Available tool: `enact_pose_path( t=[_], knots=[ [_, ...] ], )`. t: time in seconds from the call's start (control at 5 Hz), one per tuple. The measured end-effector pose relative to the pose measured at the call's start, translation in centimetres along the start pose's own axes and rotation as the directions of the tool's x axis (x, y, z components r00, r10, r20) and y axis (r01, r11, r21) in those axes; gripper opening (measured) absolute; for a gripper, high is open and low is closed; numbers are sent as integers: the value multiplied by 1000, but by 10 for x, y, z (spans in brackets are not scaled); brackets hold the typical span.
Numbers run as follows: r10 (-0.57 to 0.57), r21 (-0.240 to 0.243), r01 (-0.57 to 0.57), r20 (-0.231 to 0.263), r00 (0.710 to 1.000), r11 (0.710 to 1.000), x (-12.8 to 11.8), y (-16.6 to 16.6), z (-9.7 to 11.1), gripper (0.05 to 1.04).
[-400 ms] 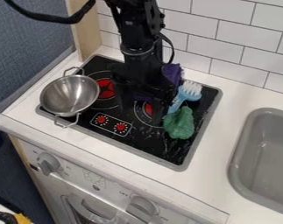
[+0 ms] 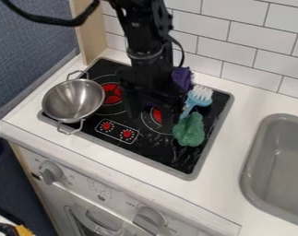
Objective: Put the broccoli to the pan
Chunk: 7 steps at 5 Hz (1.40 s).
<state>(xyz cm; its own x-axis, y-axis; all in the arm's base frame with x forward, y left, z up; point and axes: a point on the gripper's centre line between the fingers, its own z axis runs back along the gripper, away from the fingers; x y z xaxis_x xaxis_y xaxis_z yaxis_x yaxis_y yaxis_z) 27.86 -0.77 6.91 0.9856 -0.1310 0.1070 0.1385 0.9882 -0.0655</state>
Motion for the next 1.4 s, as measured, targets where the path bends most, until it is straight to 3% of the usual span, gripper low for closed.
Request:
enact_pose_path(
  t=[0.2,0.4,0.6,1.0,1.2,1.4],
  knots=[
    [-10,4,10,-32,999,1000,-1,-3,11,1001],
    [-119,9,119,12,993,993,22,-28,23,1000],
    [-189,8,189,-33,981,982,43,-47,4,1000],
    [-208,25,213,-122,970,977,53,-56,-28,1000],
    [-179,38,186,-141,974,982,51,-48,-28,946],
    [-166,40,174,-157,974,984,45,-44,-31,663]
  ],
)
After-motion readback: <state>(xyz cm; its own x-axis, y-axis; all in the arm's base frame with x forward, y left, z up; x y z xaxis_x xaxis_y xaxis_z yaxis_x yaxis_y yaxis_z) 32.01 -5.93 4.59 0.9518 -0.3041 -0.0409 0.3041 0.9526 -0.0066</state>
